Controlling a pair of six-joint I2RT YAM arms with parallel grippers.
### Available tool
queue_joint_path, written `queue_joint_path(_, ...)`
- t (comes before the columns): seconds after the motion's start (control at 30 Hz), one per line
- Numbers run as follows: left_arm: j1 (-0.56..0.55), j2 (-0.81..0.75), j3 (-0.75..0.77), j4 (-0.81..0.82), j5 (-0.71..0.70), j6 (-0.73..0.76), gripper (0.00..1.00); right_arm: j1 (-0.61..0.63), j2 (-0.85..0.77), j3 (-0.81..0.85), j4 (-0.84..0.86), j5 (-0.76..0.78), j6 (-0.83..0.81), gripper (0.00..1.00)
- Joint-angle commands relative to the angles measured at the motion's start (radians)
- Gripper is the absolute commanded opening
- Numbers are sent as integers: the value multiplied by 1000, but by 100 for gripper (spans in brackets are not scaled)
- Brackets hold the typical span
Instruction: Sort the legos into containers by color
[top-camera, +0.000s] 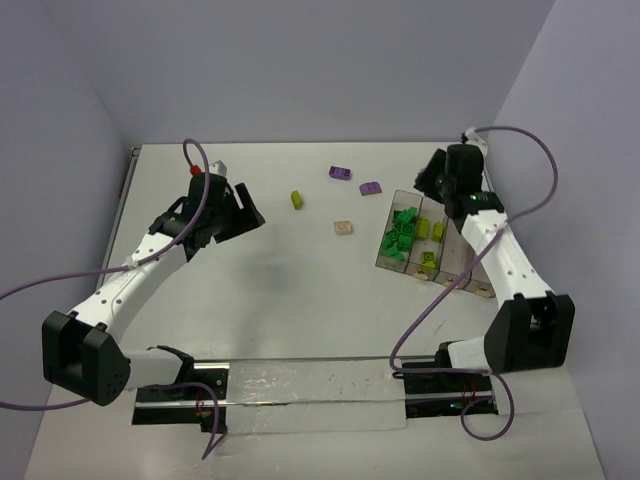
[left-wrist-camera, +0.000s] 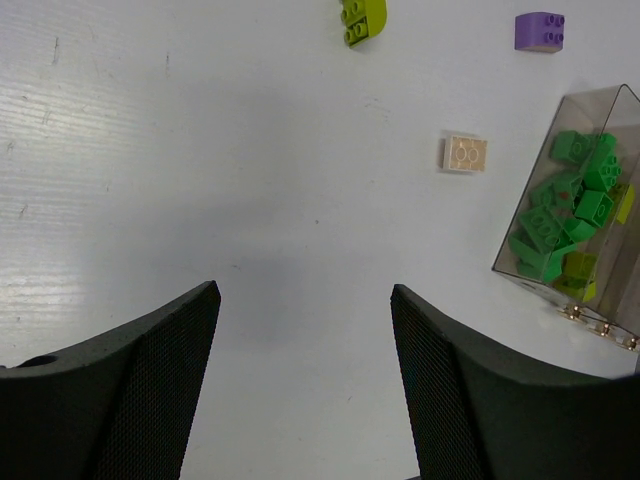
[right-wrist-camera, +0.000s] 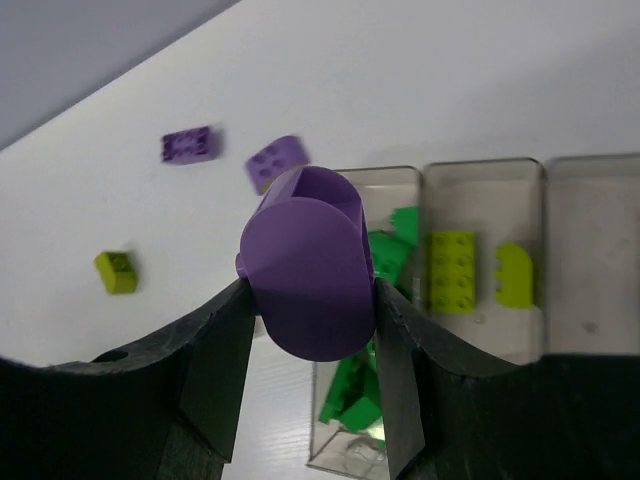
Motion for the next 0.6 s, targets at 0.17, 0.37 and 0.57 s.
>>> queue_joint_path(0.17, -10, -20, -7, 61, 32, 10, 77, -257, -130, -254, 55, 53, 67, 30)
queue_joint_path(0.37, -12, -22, -24, 69, 35, 3, 77, -316, -111, -282, 74, 59, 49, 31)
queue_joint_path(0.57, -17, 0, -28, 79, 35, 3, 77, -324, -48, -296, 91, 43, 43, 31)
